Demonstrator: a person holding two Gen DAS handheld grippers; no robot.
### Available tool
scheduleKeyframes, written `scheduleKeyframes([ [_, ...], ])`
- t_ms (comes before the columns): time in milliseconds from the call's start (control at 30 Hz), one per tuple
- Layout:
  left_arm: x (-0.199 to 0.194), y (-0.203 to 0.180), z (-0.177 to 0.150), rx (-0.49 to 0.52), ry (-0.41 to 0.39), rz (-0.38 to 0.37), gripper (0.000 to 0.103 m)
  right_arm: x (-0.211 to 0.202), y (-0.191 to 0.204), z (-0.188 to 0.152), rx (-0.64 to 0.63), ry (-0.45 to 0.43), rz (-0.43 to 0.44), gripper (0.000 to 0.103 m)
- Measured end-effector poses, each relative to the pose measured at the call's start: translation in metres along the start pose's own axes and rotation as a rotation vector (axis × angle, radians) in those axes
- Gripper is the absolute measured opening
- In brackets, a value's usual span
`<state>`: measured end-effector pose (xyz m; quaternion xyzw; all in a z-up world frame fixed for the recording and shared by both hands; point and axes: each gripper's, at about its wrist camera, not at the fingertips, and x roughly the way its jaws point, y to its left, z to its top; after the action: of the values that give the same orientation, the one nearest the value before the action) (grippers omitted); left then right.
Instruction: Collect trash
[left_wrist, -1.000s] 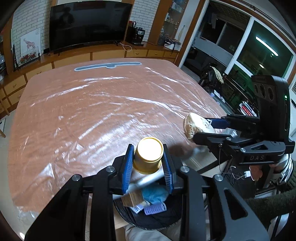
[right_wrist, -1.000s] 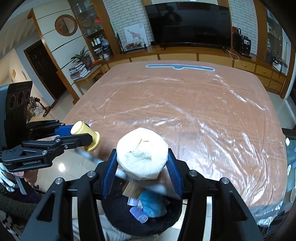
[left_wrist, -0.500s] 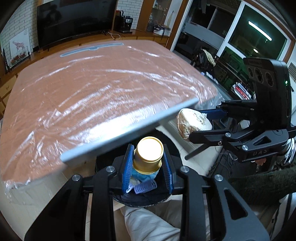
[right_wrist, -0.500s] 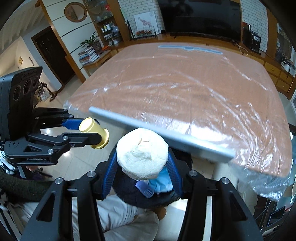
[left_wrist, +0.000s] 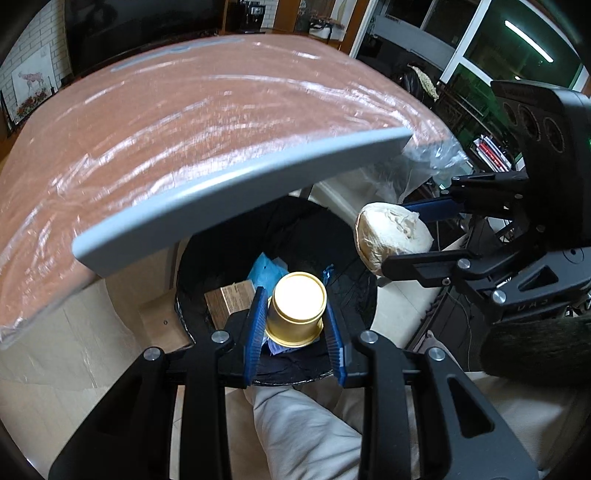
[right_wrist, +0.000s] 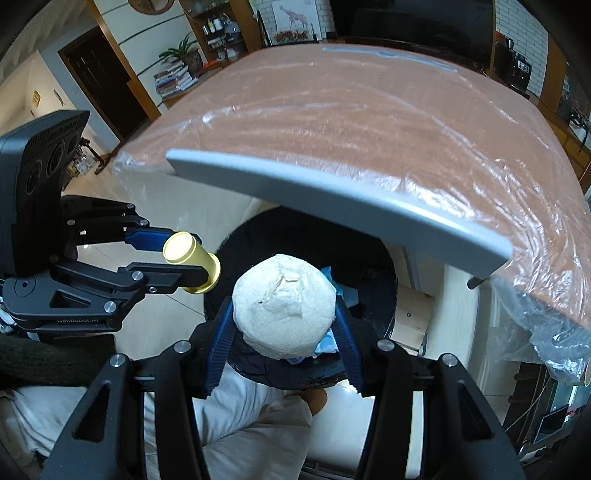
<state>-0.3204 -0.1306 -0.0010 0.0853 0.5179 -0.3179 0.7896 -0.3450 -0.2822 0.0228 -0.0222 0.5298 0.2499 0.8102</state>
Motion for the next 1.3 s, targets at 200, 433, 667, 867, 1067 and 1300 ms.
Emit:
scheduleKeyframes([
  [200,0.018,0.006,-0.002,-0.015,0.030,0.018,0.032,0.017,-0.004,-0.002,0.014,0.024,-0.021,0.051],
  [433,0.039,0.020,-0.003,-0.046,0.067,0.012,0.046,0.042,-0.007,-0.001,0.035,0.073,-0.024,0.062],
  [667,0.037,0.029,-0.003,-0.079,0.065,0.023,0.080,0.044,-0.016,-0.009,0.088,0.079,-0.047,0.074],
  [867,-0.022,0.028,0.011,-0.061,-0.075,0.004,0.082,-0.011,-0.019,0.005,0.102,-0.037,-0.035,0.080],
  [1067,-0.092,0.058,0.060,-0.090,-0.347,0.105,0.101,-0.065,-0.054,0.055,0.130,-0.268,-0.168,0.099],
  [1300,-0.067,0.171,0.123,-0.336,-0.349,0.263,0.101,-0.041,-0.156,0.115,0.243,-0.297,-0.354,0.099],
])
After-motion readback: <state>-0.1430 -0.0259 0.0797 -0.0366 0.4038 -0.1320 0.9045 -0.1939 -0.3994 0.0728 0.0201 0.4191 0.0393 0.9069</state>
